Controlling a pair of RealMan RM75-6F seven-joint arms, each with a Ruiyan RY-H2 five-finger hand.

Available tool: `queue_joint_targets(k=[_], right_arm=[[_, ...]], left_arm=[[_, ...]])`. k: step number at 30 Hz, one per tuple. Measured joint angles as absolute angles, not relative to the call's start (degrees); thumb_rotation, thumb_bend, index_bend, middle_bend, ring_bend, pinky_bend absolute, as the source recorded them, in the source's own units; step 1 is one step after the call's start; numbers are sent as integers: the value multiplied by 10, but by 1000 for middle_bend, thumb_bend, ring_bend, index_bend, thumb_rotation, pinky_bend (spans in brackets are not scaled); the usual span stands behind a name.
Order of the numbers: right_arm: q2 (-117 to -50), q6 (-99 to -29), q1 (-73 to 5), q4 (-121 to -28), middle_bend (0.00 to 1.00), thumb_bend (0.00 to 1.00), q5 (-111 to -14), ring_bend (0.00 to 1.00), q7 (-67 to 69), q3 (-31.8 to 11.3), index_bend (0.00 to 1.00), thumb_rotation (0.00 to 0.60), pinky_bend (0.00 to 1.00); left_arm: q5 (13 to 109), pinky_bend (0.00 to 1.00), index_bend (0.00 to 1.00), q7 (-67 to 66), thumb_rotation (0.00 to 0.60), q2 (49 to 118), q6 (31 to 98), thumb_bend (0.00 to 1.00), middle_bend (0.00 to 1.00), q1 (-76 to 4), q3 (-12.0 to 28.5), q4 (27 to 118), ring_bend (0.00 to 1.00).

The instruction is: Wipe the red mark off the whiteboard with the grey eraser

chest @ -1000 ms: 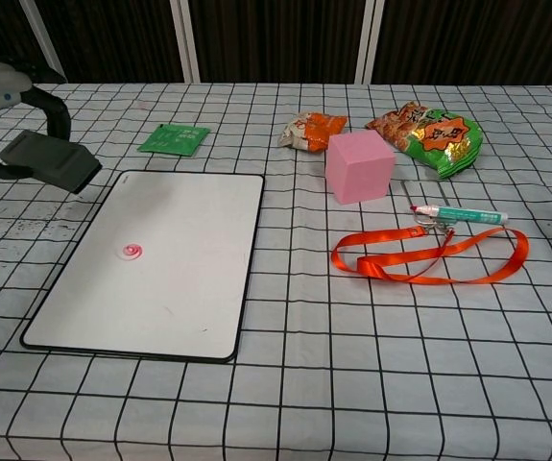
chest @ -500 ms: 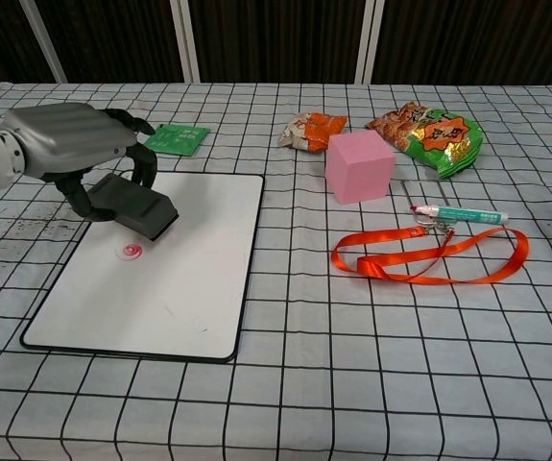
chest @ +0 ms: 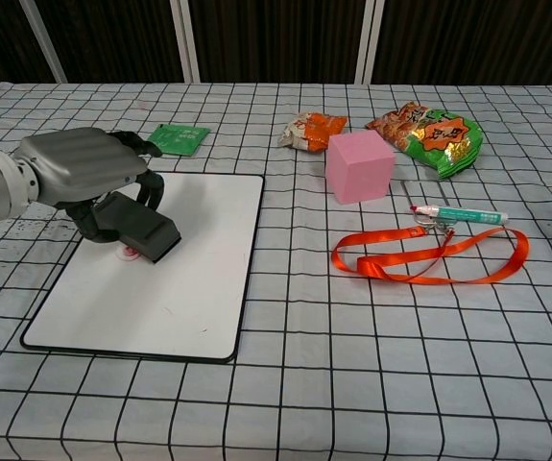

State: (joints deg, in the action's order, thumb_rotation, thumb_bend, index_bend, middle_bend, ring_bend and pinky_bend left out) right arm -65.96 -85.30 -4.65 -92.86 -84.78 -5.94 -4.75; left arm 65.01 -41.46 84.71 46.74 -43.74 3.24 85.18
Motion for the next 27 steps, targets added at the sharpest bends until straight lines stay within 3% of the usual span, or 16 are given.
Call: queue_joint_targets(k=[14, 27], right_arm=[[-661, -856, -46, -928, 87, 131, -850, 190, -61, -48, 7, 600, 224], [-662, -856, -46, -928, 89, 131, -849, 190, -62, -48, 6, 600, 224]], left_arm=[[640, 22, 443, -420, 600, 792, 467, 378, 444, -425, -16, 924, 12], [616, 10, 444, -425, 600, 835, 465, 378, 448, -455, 14, 867, 12]])
